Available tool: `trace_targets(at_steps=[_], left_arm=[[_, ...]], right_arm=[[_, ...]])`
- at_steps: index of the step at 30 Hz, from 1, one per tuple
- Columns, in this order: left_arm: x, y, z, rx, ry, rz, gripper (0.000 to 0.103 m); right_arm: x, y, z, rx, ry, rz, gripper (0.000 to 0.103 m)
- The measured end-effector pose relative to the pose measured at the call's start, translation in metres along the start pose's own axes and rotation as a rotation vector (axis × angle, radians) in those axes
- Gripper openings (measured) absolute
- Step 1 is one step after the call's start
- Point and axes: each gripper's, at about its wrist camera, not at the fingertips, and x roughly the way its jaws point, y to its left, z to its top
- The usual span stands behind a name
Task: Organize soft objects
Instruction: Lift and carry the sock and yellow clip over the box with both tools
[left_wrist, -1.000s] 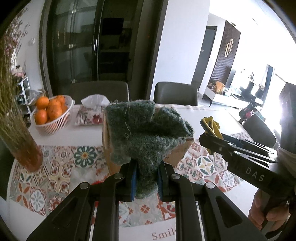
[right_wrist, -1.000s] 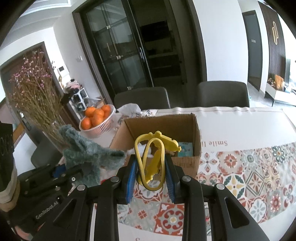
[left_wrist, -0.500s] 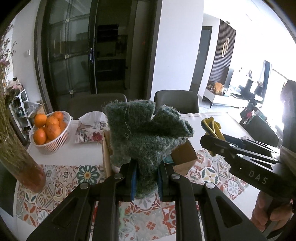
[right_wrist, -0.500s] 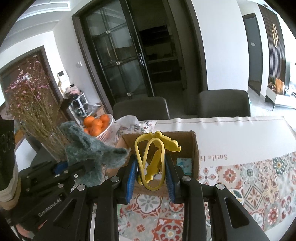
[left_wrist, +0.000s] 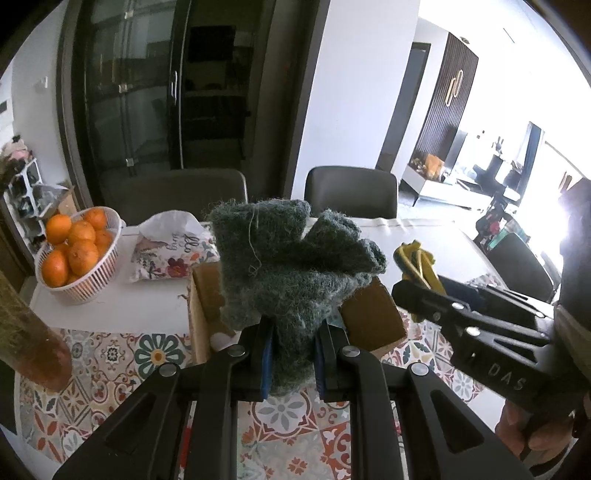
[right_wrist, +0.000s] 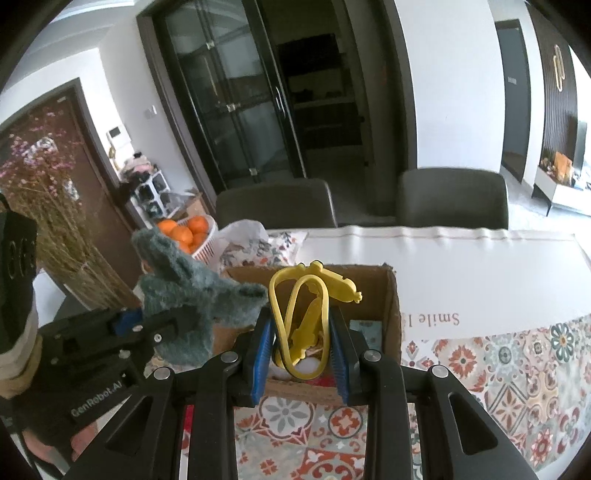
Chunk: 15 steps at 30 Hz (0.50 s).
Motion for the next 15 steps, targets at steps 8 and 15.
trace_targets(at_steps=[8,15], left_arm=[[0.043,0.01,0.004,-0.01,0.128,-0.037,0.019],[0.075,0.009,0.001,-0.01,0.272,-0.087,0.019]], right_arm=[[0.04,-0.014,0.001,0.004,0.107,-0.014,0.03],[0.065,-0.026,-0.002,0.001,0.183,-0.022,0.03]])
